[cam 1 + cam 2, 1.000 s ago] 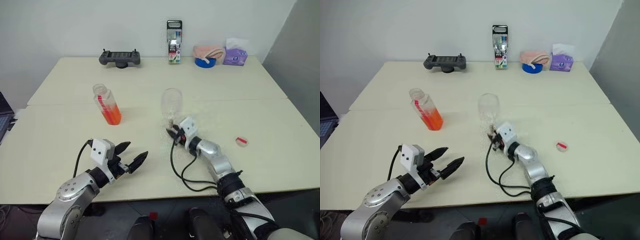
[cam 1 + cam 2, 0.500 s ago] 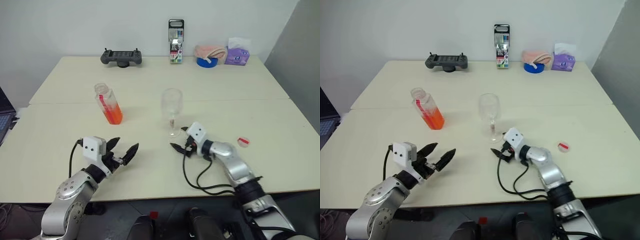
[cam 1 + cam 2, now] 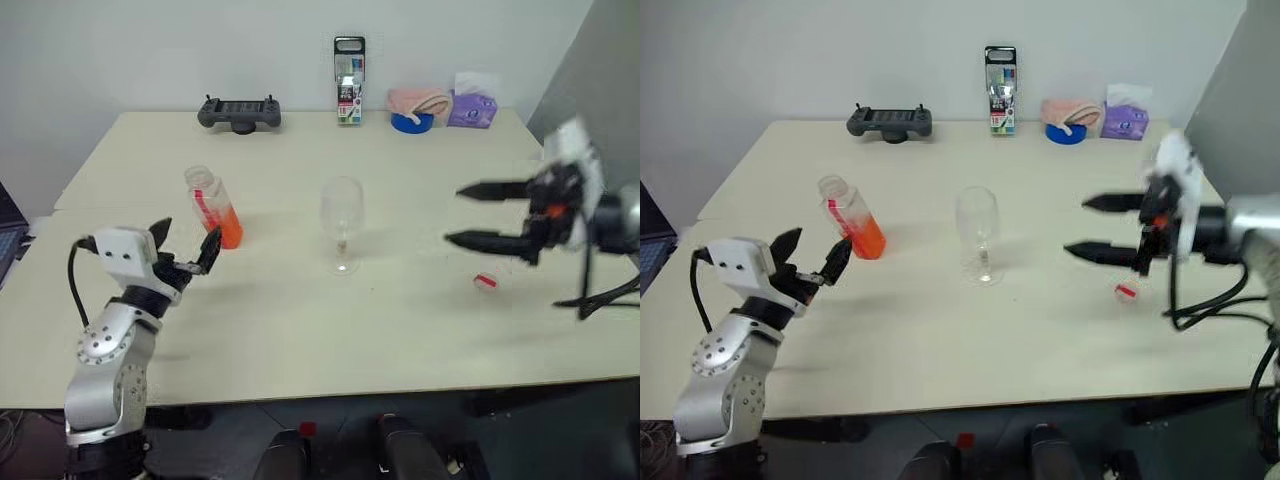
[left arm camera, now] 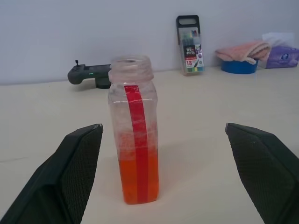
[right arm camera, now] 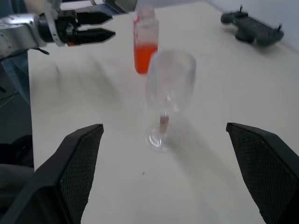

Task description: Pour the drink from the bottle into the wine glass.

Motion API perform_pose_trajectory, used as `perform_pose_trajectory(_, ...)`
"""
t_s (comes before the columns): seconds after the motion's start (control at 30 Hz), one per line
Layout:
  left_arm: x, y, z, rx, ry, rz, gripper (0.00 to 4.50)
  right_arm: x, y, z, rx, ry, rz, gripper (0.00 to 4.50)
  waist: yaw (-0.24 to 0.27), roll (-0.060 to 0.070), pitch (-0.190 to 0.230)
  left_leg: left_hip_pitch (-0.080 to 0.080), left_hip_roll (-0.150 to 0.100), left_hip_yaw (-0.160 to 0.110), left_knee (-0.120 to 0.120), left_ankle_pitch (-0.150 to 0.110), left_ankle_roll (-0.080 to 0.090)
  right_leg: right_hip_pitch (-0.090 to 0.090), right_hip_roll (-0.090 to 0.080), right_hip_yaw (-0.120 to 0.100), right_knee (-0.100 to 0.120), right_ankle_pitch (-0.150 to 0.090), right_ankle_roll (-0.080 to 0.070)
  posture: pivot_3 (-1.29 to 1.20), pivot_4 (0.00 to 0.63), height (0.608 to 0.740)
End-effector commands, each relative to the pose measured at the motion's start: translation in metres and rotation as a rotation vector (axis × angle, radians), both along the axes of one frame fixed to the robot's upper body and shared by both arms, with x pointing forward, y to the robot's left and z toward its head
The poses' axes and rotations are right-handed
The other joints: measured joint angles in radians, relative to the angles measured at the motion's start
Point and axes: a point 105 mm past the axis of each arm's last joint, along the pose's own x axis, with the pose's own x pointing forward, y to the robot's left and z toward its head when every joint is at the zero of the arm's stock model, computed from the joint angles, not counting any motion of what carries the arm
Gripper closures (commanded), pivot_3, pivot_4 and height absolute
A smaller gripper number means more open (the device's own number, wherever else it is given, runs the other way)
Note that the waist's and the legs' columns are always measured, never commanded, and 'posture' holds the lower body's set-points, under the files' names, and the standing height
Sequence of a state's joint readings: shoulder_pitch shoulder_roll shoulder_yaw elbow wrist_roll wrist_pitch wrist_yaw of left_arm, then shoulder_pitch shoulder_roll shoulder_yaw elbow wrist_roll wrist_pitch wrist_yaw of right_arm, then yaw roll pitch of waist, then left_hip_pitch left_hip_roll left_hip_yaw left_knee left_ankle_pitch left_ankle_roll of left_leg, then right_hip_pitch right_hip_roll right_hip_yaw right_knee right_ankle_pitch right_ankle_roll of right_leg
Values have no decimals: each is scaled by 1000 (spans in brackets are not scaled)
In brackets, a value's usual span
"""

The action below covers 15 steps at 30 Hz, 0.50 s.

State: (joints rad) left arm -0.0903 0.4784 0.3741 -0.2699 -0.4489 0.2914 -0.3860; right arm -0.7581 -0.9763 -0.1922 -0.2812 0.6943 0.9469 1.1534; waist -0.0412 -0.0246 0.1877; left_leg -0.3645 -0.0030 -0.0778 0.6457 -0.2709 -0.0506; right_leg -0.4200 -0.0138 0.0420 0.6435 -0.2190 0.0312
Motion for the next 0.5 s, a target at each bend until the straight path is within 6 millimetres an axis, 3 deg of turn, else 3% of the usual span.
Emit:
perform_pose_trajectory(0.03,2,4,9,45,3,-3,0,-1,5,18,-6,-63,52,11,0,0,0,0,0,0,0,0,0,0,0,0,0,0,0,0,150,740)
perform_pose_trajectory(0.23,22,-8,19,52,1,-12,0,17,34,26,-9,-188,101,11,4,-1,1,-1,-1,1,1,0,0,0,-1,1,0,1,1,0,150,740)
perform_pose_trajectory(0.5,48,-5,19,68,-21,76,0,26,40,19,-27,-204,108,11,12,-1,1,-3,-2,0,0,0,0,-2,-3,1,0,3,-2,0,150,740)
